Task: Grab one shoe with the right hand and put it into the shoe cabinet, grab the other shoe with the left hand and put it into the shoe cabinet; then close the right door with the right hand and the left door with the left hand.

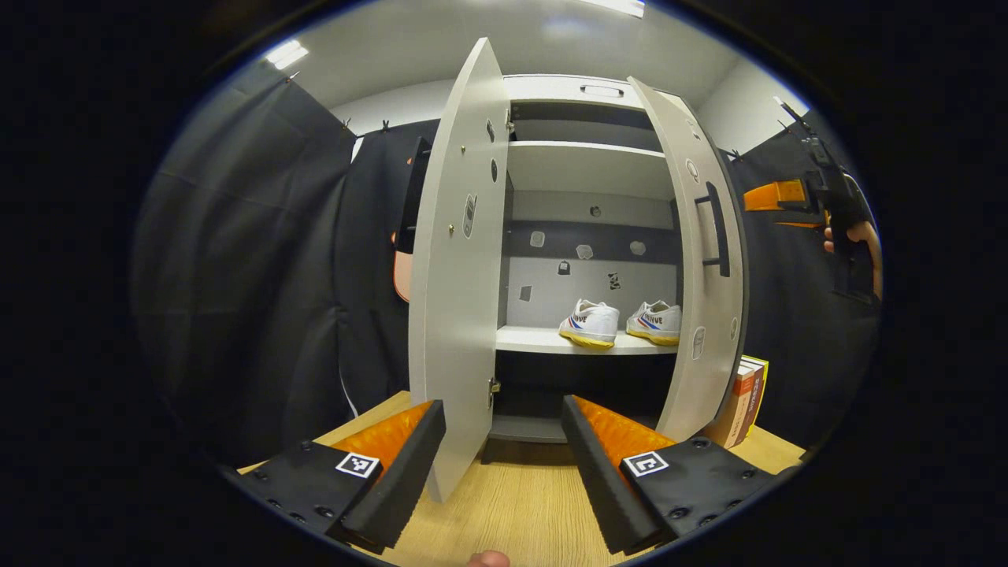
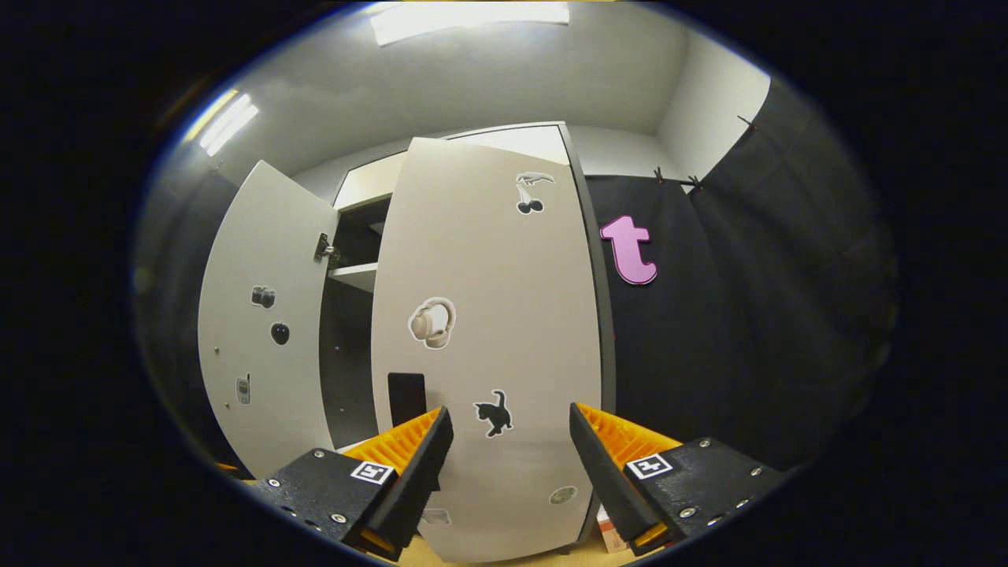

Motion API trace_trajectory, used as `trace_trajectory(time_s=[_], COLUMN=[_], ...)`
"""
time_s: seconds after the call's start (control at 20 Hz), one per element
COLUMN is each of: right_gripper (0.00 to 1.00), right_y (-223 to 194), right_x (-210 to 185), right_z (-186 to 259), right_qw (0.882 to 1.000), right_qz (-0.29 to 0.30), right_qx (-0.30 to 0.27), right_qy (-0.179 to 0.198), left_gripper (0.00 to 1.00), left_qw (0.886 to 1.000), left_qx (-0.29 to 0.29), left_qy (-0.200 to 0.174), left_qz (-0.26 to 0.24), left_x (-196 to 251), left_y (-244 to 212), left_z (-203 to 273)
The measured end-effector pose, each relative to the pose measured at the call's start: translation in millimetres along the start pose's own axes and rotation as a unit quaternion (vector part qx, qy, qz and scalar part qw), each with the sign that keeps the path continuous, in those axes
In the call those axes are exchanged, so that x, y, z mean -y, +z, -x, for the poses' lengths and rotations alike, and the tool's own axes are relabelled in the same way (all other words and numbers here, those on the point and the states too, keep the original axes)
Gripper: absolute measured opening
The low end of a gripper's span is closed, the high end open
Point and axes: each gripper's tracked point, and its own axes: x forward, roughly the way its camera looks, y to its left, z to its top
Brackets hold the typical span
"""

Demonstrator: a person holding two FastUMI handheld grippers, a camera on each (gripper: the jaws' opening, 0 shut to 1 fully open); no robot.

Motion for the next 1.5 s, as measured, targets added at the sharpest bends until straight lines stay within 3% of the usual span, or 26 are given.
trace_trajectory(time_s=[0.25,0.5,0.9,1.15,1.5], right_gripper=[0.92,0.92,0.92,0.92,0.92], right_y=[-19.2,-50.8,-136.5,-136.8,-133.2], right_x=[-9.9,-32.3,-45.9,-22.0,-22.5], right_z=[57.3,107.9,157.1,153.4,141.9], right_qw=[0.999,0.999,0.997,0.997,0.998], right_qz=[0.037,0.048,-0.018,0.003,0.003], right_qx=[0.004,-0.007,-0.057,-0.052,-0.049], right_qy=[-0.020,-0.024,-0.044,-0.062,-0.049], left_gripper=[0.99,0.94,0.96,0.97,0.96], left_qw=[1.000,0.999,0.998,0.997,0.989], left_qx=[0.003,0.002,0.005,0.054,0.095], left_qy=[-0.013,-0.039,-0.055,-0.027,0.106], left_qz=[-0.003,-0.002,0.021,0.057,0.038], left_x=[10.8,32.9,44.4,8.9,-131.1], left_y=[3.9,5.7,15.1,73.6,151.9], left_z=[-0.4,3.9,8.9,13.6,-9.6])
